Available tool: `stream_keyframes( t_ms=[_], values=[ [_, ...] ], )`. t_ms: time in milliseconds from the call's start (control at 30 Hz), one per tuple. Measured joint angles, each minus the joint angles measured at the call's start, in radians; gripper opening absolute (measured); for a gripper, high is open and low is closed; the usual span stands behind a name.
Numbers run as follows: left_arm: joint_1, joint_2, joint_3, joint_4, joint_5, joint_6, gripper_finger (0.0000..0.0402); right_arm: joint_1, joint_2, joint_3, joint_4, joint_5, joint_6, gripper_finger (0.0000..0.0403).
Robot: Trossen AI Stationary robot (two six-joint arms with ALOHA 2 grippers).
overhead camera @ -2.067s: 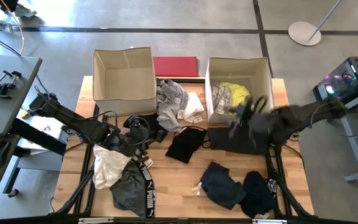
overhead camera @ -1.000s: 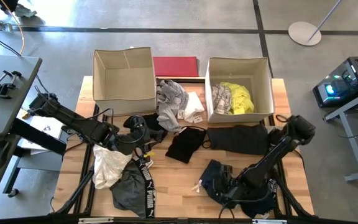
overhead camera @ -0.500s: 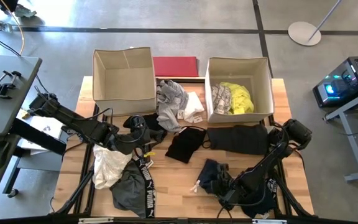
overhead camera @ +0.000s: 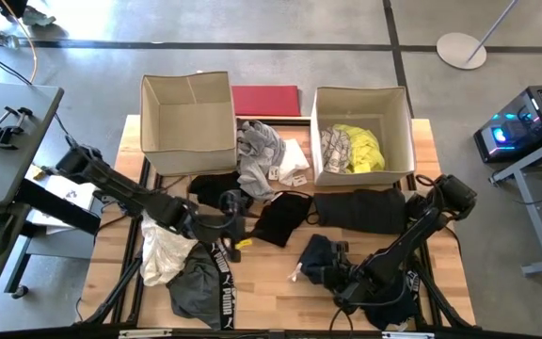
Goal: Sort clothes
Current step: Put the dark blue pants into the left laundry organizer
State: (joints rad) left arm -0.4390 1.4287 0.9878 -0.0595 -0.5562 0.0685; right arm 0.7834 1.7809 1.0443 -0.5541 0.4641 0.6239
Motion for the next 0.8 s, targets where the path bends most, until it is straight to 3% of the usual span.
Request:
stream_keyframes(
  t_ms=[100,300,467,700,800],
  values=[
    [-0.001,0.069,0.000,0.132,0.057,0.104,0.0152,0.001,-0.020,0.001,0.003,0.069,-0.005,0.0007],
    [-0.023,0.245,0.000,0.540,0.232,0.361,0.0152,-0.043,-0.065,0.003,0.098,0.362,-0.114,0.0007],
    [-0.003,0.358,0.000,0.767,0.237,0.448,0.0160,-0.110,-0.067,0.003,0.297,0.324,-0.318,0.0007],
    [0.021,0.405,0.000,0.701,0.256,0.374,0.0229,-0.168,-0.067,0.003,0.436,0.304,-0.493,0.0007],
    [0.026,0.406,0.000,0.626,0.202,0.338,0.0263,-0.177,-0.071,0.003,0.457,0.302,-0.525,0.0007]
  ],
)
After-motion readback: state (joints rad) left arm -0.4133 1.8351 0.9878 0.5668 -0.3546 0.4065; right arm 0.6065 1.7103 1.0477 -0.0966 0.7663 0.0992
